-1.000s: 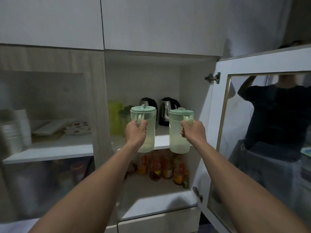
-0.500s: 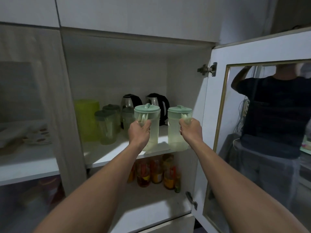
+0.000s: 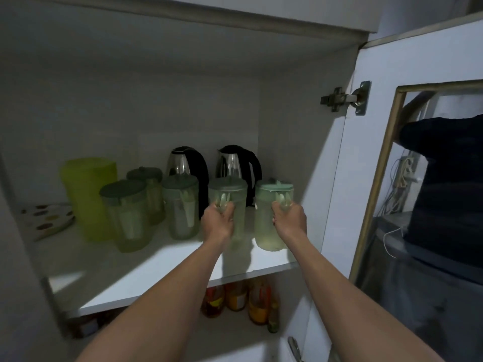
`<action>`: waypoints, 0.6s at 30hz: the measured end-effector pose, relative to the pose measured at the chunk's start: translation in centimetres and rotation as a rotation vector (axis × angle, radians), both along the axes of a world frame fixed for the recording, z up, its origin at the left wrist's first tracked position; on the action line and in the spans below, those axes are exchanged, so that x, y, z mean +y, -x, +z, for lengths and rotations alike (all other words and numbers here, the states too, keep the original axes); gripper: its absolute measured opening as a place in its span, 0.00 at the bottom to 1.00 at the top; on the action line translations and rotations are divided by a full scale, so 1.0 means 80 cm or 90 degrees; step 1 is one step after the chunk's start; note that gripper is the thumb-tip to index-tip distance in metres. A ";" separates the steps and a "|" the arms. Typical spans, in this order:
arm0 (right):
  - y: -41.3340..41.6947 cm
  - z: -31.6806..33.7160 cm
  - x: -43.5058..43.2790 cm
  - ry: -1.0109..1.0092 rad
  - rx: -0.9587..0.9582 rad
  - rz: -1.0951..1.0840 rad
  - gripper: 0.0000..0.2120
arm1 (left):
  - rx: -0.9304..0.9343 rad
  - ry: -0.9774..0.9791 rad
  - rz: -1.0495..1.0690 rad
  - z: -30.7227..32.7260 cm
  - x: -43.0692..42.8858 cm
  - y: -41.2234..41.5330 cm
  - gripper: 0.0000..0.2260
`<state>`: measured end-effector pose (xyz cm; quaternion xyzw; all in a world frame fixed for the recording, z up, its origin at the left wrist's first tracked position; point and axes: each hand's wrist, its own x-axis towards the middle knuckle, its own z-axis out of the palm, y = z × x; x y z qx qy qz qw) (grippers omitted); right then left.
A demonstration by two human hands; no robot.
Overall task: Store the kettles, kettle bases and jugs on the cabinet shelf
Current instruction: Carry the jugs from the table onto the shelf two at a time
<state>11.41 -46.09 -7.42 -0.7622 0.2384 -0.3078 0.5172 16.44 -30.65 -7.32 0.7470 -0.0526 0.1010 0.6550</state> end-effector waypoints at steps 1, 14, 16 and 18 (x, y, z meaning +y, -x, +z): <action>-0.009 -0.003 -0.005 0.003 -0.010 0.003 0.12 | 0.001 -0.009 0.006 -0.001 -0.006 -0.010 0.08; -0.082 -0.015 -0.034 0.008 -0.006 0.058 0.07 | 0.036 -0.048 0.006 -0.009 -0.047 -0.090 0.13; -0.086 -0.013 -0.034 0.009 -0.004 0.059 0.08 | 0.037 -0.084 0.019 -0.006 -0.049 -0.092 0.17; -0.087 -0.009 -0.035 0.017 0.006 0.062 0.11 | 0.044 -0.125 0.032 -0.002 -0.048 -0.091 0.22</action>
